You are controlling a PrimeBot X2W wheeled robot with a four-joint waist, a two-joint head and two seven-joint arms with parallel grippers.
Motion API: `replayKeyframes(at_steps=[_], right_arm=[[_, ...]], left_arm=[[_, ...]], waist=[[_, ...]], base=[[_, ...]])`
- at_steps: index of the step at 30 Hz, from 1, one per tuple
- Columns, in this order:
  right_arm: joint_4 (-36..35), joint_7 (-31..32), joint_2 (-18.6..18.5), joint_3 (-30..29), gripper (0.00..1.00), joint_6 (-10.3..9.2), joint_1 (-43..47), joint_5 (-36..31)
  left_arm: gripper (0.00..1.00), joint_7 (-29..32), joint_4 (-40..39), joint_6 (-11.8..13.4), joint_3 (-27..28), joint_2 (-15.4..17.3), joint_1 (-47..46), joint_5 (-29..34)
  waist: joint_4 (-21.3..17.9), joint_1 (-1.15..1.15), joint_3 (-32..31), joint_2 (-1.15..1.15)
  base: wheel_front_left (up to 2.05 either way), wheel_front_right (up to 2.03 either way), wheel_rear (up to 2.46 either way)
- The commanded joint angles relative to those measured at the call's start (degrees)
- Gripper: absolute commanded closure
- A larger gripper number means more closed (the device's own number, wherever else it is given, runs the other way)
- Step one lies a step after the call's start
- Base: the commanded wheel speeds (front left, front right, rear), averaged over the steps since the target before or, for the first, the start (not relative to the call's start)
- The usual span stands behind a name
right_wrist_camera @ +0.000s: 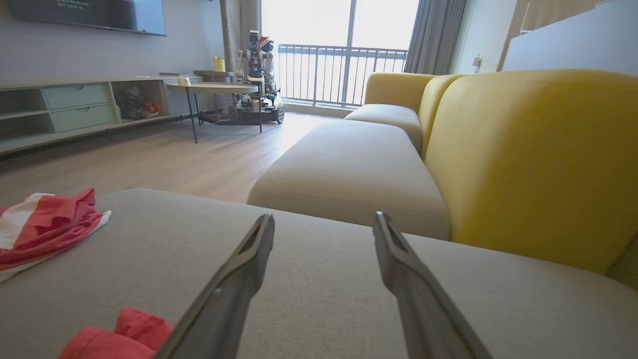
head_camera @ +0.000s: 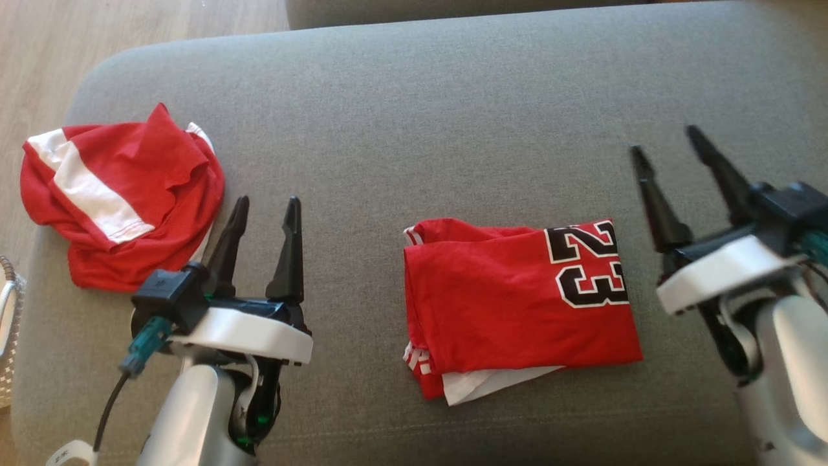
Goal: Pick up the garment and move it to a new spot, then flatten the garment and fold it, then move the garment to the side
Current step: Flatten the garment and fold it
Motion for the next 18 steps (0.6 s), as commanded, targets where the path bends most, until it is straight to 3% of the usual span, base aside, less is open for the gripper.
replayKeyframes(at_steps=[1, 3, 7, 14, 18], right_arm=[[-2.29, -1.77, -0.56, -0.44, 0.0, -0.01, 0.45, -1.01], [-2.84, -4.98, -2.11, -1.58, 0.0, -0.01, 1.73, -6.03], [-3.19, -9.24, -0.13, -5.1, 0.0, -0.01, 5.31, -11.71], [-3.83, -11.15, 5.58, -10.61, 0.0, -0.01, 9.18, -12.82], [-5.79, -11.21, 7.23, -11.38, 0.0, -0.01, 9.68, -12.48]], left_arm=[[0.0, -0.69, -2.61, 0.62, 2.37, 0.15, -2.1, 0.1], [0.0, -0.69, -3.31, 0.98, 2.3, 0.15, -2.04, 0.46], [0.0, -0.69, -3.92, 1.73, 2.97, 0.15, -1.1, 2.33], [0.0, -0.69, -6.49, 2.82, 4.56, 0.15, 1.89, 5.15], [0.0, -0.69, -7.9, 4.77, 5.57, 0.15, 3.74, 5.65]], waist=[[-0.16, 0.0, 0.08, 0.0], [-0.36, 0.0, 0.1, 0.0], [-0.67, 0.0, 0.03, 0.0], [-1.31, 0.0, -0.1, 0.0], [-1.75, 0.0, 0.22, 0.0]], base=[[0.0, 0.0, 0.0], [0.0, 0.0, 0.0], [0.0, 0.0, 0.0], [0.0, 0.0, 0.0], [0.0, 0.0, 0.0]])
